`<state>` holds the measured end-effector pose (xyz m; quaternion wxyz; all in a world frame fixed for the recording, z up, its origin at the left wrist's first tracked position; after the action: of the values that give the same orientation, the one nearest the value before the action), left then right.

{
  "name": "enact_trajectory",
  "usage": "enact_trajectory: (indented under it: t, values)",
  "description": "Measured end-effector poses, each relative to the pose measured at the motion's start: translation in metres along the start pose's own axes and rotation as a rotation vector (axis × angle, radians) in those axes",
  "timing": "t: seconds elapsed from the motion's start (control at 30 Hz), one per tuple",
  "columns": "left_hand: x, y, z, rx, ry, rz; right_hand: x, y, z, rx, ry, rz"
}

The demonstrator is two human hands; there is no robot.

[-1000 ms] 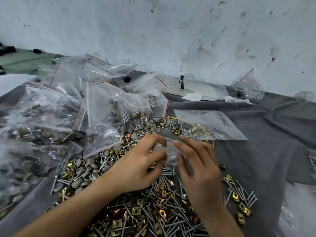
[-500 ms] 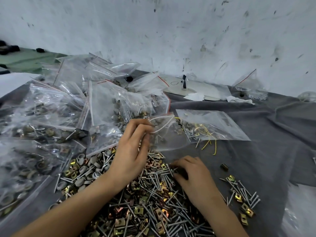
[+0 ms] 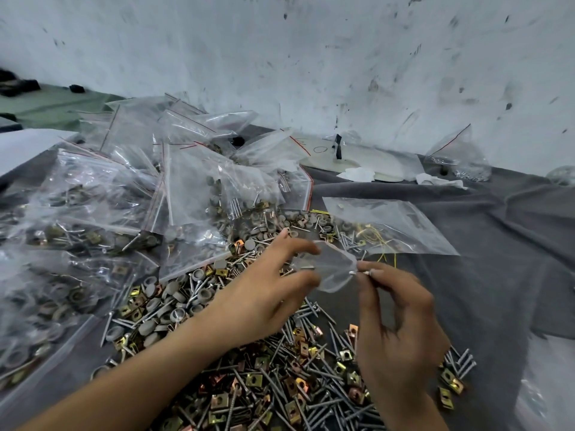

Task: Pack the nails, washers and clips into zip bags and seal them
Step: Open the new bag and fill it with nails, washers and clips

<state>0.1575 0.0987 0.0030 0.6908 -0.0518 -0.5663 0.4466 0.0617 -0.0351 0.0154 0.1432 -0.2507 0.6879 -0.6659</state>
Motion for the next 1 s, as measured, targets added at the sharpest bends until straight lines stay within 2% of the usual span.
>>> enact_trajectory:
  t: [0.1,0.23,0.4,0.47,0.6,0.67,0.87,1.0]
  values:
    - [0.000,0.000,0.003,-0.031,0.010,-0.025,-0.003,-0.001,-0.001,0.024,0.007,-0.059]
    - [0.002,-0.001,0.000,0.004,0.037,0.015,-0.007,0.001,0.005,-0.012,0.144,-0.203]
    - [0.002,-0.001,-0.006,0.110,0.083,0.168,-0.006,0.000,0.011,-0.180,0.099,-0.165]
    - [0.004,-0.001,-0.009,0.178,0.136,0.242,-0.011,0.004,0.015,-0.247,0.079,-0.314]
    - [0.008,-0.002,-0.013,0.252,0.200,0.345,-0.032,0.029,0.022,-0.379,0.066,-0.845]
    - [0.008,-0.002,-0.013,0.247,0.201,0.351,-0.037,0.039,0.027,-0.412,0.072,-0.961]
    - [0.009,-0.001,-0.015,0.286,0.237,0.356,-0.035,0.040,0.031,-0.444,0.085,-0.987]
    - [0.010,-0.001,-0.018,0.348,0.278,0.367,-0.032,0.037,0.029,-0.447,0.057,-0.931]
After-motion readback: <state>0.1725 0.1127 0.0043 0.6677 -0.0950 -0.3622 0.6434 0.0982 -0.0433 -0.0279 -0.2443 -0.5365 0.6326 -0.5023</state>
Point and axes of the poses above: each hand's wrist, its own y-axis away from the middle knuckle, its own x-axis out of the back of the hand, z = x × y, the point moved 3 cm from there along -y, towards the middle knuckle, and after that the axes turned 14 degrees about x, right-handed, at the moved point
